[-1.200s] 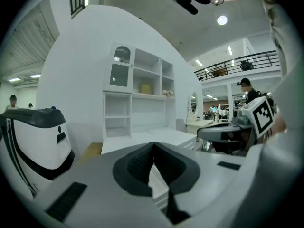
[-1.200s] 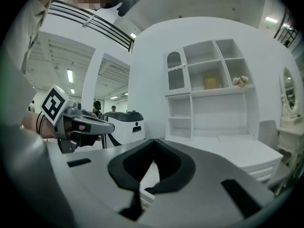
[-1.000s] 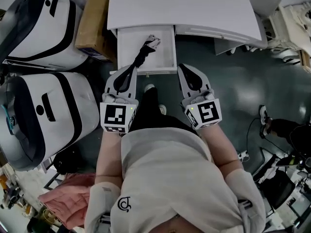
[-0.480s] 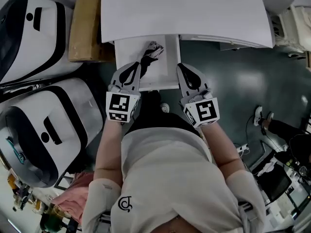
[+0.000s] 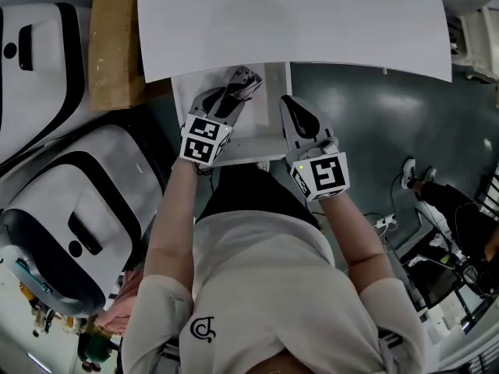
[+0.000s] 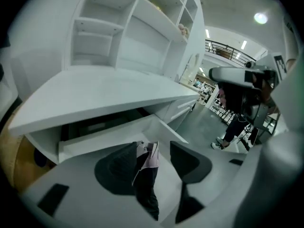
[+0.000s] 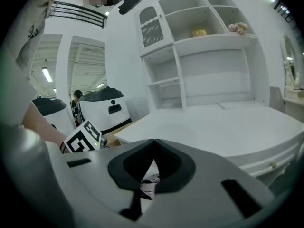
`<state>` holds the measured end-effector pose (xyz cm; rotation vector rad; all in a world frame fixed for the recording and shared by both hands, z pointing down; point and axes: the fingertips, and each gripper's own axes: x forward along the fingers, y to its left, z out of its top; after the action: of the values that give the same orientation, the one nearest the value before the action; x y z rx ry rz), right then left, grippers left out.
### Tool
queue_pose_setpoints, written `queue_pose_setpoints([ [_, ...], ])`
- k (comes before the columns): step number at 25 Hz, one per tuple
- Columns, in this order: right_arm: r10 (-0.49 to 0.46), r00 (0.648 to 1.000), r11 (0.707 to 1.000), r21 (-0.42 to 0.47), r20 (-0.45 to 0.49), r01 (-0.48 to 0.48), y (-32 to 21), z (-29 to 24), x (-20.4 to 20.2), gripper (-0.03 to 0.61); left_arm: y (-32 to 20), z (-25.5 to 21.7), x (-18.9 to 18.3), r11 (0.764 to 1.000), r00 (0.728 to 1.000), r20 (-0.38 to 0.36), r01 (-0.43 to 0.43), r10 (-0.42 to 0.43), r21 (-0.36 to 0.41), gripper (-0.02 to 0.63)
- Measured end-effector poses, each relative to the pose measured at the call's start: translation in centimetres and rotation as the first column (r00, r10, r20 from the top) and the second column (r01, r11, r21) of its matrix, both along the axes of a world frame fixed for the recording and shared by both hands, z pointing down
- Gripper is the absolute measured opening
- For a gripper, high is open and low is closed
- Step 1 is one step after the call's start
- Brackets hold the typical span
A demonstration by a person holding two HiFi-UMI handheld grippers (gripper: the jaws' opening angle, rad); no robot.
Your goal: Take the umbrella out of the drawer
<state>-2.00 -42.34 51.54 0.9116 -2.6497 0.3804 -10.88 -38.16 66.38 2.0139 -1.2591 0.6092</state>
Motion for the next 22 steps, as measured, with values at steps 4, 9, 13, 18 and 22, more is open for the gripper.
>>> queue_pose_setpoints([
  [4, 0.008, 1.000, 1.000, 0.003, -0.001, -0.008, -1.8, 0.8, -0.7, 0.006, -0.6, 4.2, 0.5, 0.996, 1.000, -0.013, 0.005, -0.006, -0.091, 0.318],
  [9, 0.022, 1.000, 1.000, 0.021, 0.007, -0.022, -3.6, 1.3, -1.2, 0.006, -0.9, 8.6, 0.9, 0.980, 1.000, 0.014, -0.019, 0.023, -0.198, 0.380],
  [13, 0.027, 1.000, 0.998, 0.057, 0.004, -0.027, -4.5, 1.0, -1.3, 0.006, -1.2, 11.1, 1.7, 0.967, 0.994, 0.043, -0.084, 0.097, -0.241, 0.401],
  [18, 0.077, 0.996, 0.997, -0.015, -0.037, -0.077, -4.7, 2.6, -0.8, 0.006, -0.9, 13.7, 1.7, 0.949, 0.995, 0.066, -0.055, 0.080, -0.312, 0.414],
  [22, 0.092, 0.994, 0.994, -0.048, -0.056, -0.095, -4.6, 3.6, -0.3, 0.006, -0.4, 15.1, 1.9, 0.938, 0.988, 0.129, -0.035, 0.084, -0.345, 0.412],
])
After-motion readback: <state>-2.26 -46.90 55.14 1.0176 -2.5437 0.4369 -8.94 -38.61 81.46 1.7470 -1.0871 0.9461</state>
